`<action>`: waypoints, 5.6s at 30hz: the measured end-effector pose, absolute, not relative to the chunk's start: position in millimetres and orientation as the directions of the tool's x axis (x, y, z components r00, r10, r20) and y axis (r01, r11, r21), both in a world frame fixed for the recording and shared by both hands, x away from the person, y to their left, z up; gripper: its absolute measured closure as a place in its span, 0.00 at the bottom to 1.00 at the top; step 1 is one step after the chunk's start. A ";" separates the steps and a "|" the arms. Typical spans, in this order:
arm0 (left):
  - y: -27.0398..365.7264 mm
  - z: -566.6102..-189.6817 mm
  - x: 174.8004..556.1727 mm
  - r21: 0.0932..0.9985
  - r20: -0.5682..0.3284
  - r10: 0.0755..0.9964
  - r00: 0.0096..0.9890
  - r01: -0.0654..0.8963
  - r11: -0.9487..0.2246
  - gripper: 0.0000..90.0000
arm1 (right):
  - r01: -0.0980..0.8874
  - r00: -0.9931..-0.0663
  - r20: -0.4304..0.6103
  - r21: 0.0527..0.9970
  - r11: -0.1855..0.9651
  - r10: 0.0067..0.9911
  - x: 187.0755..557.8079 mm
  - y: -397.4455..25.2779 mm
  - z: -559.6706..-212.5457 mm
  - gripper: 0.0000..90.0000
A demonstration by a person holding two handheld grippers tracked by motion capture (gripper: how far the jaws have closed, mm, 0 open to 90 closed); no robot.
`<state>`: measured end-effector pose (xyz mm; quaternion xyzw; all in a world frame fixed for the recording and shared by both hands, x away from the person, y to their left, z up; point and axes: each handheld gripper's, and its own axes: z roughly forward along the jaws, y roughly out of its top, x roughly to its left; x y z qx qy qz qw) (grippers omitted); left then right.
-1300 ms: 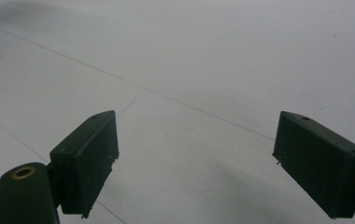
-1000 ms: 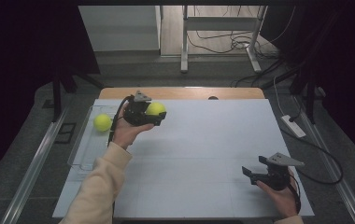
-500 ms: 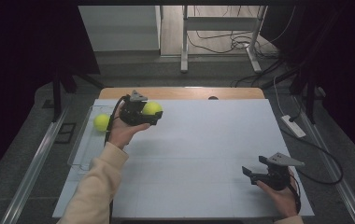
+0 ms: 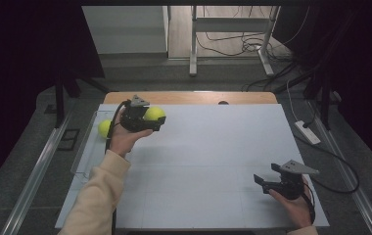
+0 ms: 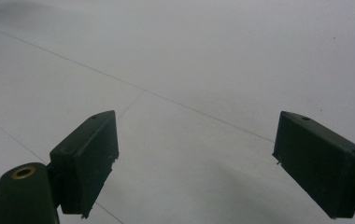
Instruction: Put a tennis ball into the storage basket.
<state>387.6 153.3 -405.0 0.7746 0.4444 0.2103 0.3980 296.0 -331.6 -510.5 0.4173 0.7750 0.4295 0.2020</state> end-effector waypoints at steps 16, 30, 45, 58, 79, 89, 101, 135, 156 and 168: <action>169.3 -406.0 384.3 0.802 -0.029 0.872 0.488 0.532 -0.271 0.30 | 0.474 -0.570 0.045 0.834 0.284 0.821 296.1 -331.2 -510.6 0.16; 186.1 -408.2 381.1 0.800 -0.031 0.891 0.454 0.546 -0.250 0.30 | 0.473 -0.568 0.046 0.835 0.281 0.822 296.0 -331.4 -510.2 0.16; 214.1 -409.8 372.6 0.796 -0.030 0.915 0.401 0.564 -0.221 0.30 | 0.474 -0.568 0.046 0.835 0.281 0.821 296.4 -331.5 -510.3 0.16; 238.0 -413.9 365.6 0.790 -0.034 0.934 0.356 0.582 -0.193 0.30 | 0.473 -0.569 0.047 0.836 0.279 0.821 296.7 -330.7 -510.4 0.16; 270.4 -424.5 356.7 0.772 -0.041 0.957 0.287 0.617 -0.152 0.30 | 0.476 -0.565 0.045 0.833 0.281 0.824 297.5 -330.6 -510.9 0.16; 283.7 -428.2 352.8 0.765 -0.041 0.965 0.258 0.630 -0.136 0.30 | 0.476 -0.566 0.047 0.834 0.280 0.823 297.6 -330.5 -511.0 0.16; 291.8 -434.0 350.9 0.752 -0.033 0.972 0.235 0.646 -0.130 0.30 | 0.475 -0.567 0.045 0.833 0.283 0.822 297.5 -330.3 -511.0 0.16; 299.9 -461.1 362.4 0.639 -0.003 0.976 0.218 0.751 -0.166 0.30 | 0.478 -0.568 0.045 0.831 0.286 0.822 297.6 -329.6 -511.7 0.16; 300.2 -469.0 364.1 0.587 0.029 0.975 0.220 0.786 -0.195 0.30 | 0.480 -0.570 0.043 0.828 0.289 0.821 298.2 -329.4 -512.2 0.16; 296.1 -459.4 362.6 0.630 0.002 0.975 0.221 0.757 -0.173 0.15 | 0.479 -0.570 0.042 0.828 0.291 0.820 298.0 -329.2 -512.3 0.16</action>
